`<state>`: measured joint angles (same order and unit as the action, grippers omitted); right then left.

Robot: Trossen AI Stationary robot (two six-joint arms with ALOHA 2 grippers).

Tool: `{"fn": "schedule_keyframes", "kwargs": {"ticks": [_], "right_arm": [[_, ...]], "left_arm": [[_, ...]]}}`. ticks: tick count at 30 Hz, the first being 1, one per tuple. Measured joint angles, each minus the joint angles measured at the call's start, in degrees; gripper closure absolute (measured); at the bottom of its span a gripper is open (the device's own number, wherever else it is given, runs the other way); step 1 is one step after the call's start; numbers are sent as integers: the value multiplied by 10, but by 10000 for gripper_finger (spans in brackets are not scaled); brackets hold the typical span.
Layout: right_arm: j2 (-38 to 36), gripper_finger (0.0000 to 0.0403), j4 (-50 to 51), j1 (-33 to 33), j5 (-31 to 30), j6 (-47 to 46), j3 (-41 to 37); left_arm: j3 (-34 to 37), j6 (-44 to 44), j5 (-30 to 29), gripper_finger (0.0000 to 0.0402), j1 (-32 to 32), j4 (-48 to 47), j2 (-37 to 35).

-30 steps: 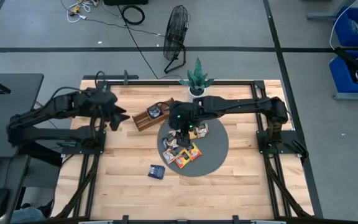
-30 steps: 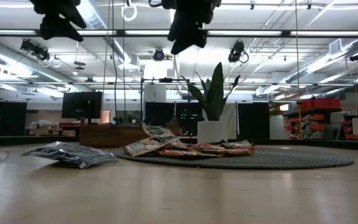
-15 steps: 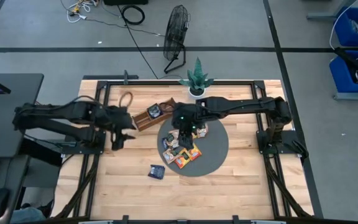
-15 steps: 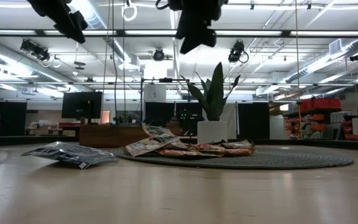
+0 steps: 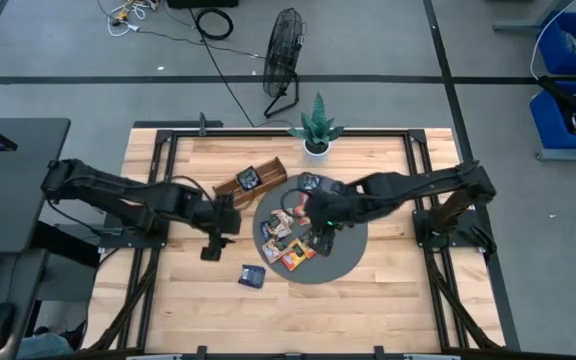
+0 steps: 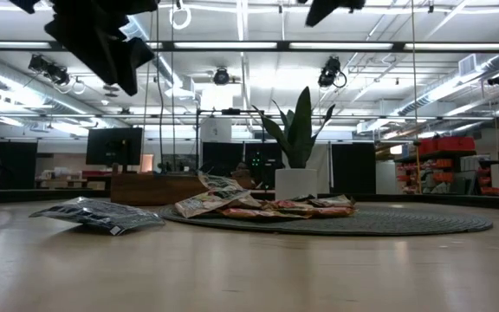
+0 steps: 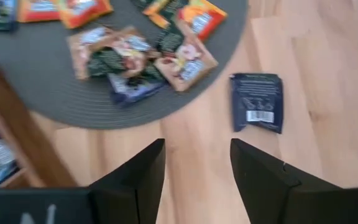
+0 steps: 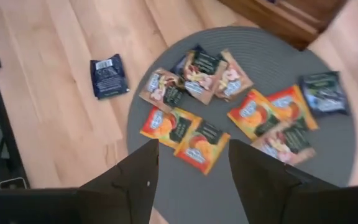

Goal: Pick & Place Tea
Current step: Put the purple tea bag into the middle section of the wooden organizer

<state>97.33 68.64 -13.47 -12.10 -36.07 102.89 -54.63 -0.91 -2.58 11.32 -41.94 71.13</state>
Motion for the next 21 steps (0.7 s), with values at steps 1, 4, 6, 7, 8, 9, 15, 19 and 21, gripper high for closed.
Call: {"fn": "schedule_keyframes", "kwargs": {"ticks": [1, 4, 6, 7, 8, 9, 15, 19, 21], "right_arm": [[-6, 203, 8, -7, -14, -6, 0], [-24, 203, 23, -28, -53, -13, 0], [-33, 203, 34, -41, -75, -11, 0], [-38, 203, 39, -47, -82, -9, 0], [-43, 203, 48, -53, -90, -7, 0], [-47, 203, 58, -60, -97, -5, 0], [-88, 203, 65, -111, -138, -3, -49], [-125, 203, 10, -135, -140, -3, -129], [-145, 203, -32, -142, -140, -4, -176]], "left_arm": [[0, -4, 4, 219, 8, 3, 9], [0, -24, 7, 220, 32, 23, 39], [0, -48, -11, 219, 52, 48, 63], [0, -59, -20, 219, 61, 57, 76], [0, -66, -23, 219, 69, 75, 89], [0, -75, -25, 219, 77, 91, 104], [0, -133, -21, 218, 110, 101, 172], [0, -170, 6, 215, 116, 109, 192], [0, -176, 13, 205, 122, 130, 198]]}}
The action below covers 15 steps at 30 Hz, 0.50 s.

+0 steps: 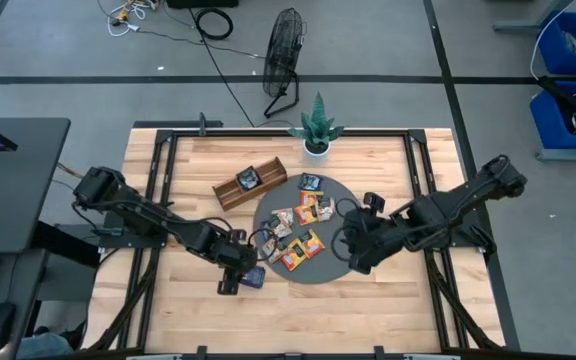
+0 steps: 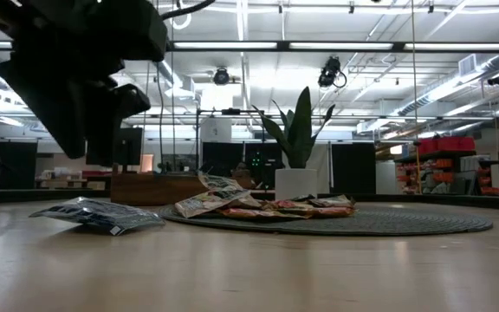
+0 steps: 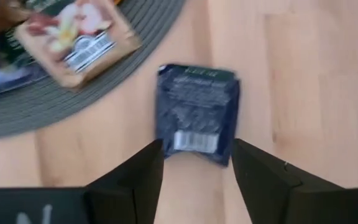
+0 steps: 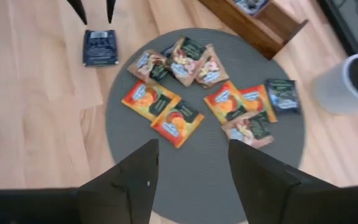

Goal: Pick & Place Tea
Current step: Put the purple tea bag into the middle section of the wooden organizer

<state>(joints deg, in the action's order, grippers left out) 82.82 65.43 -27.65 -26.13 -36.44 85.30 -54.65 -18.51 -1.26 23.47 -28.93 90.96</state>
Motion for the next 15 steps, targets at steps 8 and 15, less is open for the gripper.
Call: {"fn": "schedule_keyframes", "kwargs": {"ticks": [8, 15], "right_arm": [[-44, 203, -174, -15, 2, -23, -134], [-42, 203, -246, -15, 6, -20, -156]], "left_arm": [[0, 29, -18, 148, 13, 13, 24], [0, 45, -29, 138, 7, 34, 66]]}}
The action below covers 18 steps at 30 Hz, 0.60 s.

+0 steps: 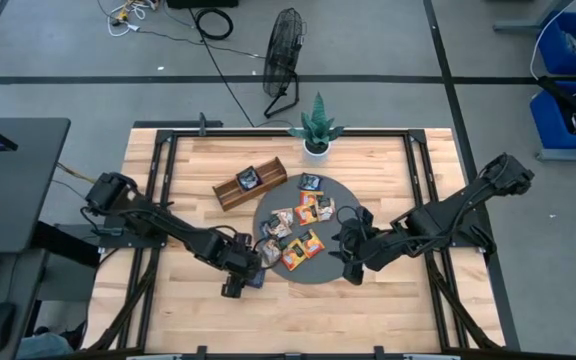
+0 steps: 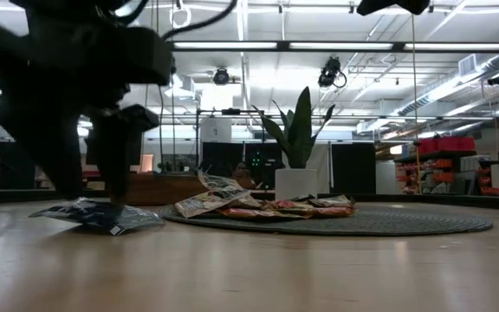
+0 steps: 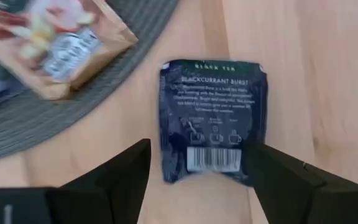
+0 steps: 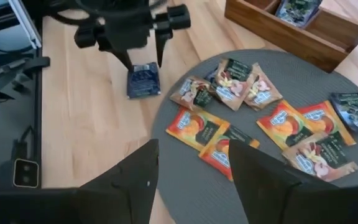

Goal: Pick & Place Tea
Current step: Put the purple tea bag into the middle section of the wooden organizer

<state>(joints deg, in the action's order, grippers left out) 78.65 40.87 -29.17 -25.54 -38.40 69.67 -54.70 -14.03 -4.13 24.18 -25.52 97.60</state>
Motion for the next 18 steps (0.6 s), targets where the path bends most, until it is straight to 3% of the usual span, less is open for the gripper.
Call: {"fn": "schedule_keyframes", "kwargs": {"ticks": [9, 13, 18], "right_arm": [[0, 203, 2, 1, -4, 4, 0], [0, 203, 2, 1, -10, 3, 0], [0, 203, 1, 1, -11, -1, 0]], "left_arm": [[-1, -3, 7, 155, 1, 3, 32], [-2, -4, 5, 214, 1, 1, 32], [-22, -3, 15, 324, 1, -18, 32]]}}
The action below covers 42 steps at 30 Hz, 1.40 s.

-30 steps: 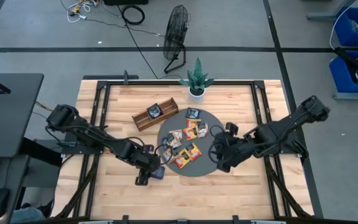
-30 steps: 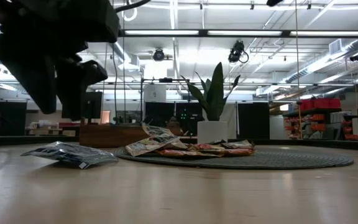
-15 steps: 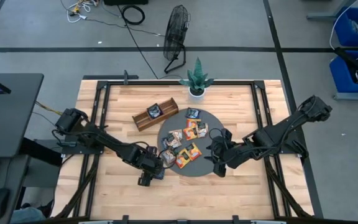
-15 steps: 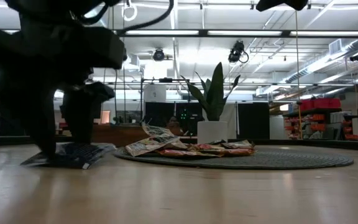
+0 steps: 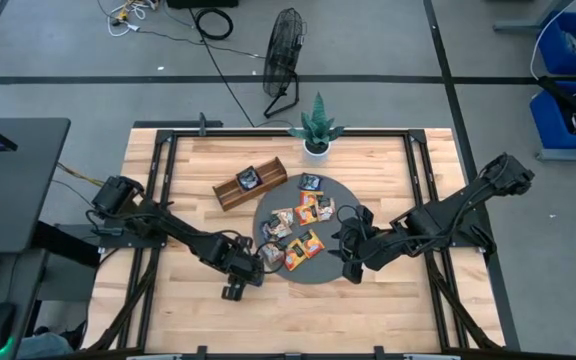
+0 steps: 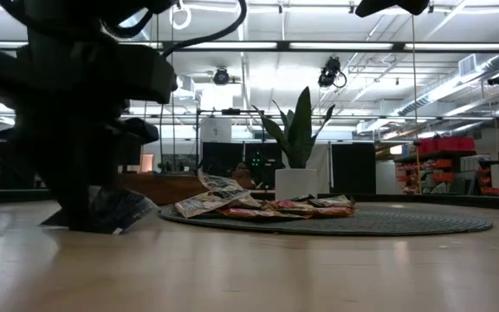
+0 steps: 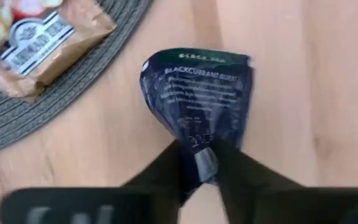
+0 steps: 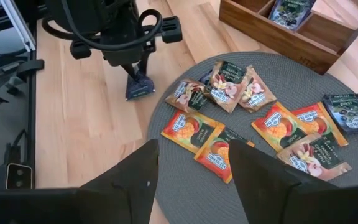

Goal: Pick & Place Tea
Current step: Put the purple tea bag into the middle section of the wooden organizer

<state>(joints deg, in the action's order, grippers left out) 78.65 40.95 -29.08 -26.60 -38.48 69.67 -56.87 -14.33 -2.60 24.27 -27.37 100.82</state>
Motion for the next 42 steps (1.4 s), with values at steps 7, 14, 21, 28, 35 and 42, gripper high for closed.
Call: {"fn": "schedule_keyframes", "kwargs": {"ticks": [7, 14, 21, 28, 35, 42], "right_arm": [[0, 203, 0, 2, -10, 37, 0], [0, 203, -12, 7, -11, 115, 0], [0, 203, -62, 5, -11, 253, 0], [0, 203, -190, -5, -11, 567, 0], [0, 203, -296, -8, -12, 765, 0], [0, 203, -317, -8, -12, 804, 0]], "left_arm": [[-52, 5, 13, 372, -1, -80, 0], [-129, 16, 20, 373, -13, -159, -25], [-199, -12, 65, 369, -68, -163, -85], [-218, -70, 226, 373, -134, -48, -127], [-217, -133, 310, 366, -156, 103, -132], [-217, -139, 311, 373, -154, 142, -132]]}}
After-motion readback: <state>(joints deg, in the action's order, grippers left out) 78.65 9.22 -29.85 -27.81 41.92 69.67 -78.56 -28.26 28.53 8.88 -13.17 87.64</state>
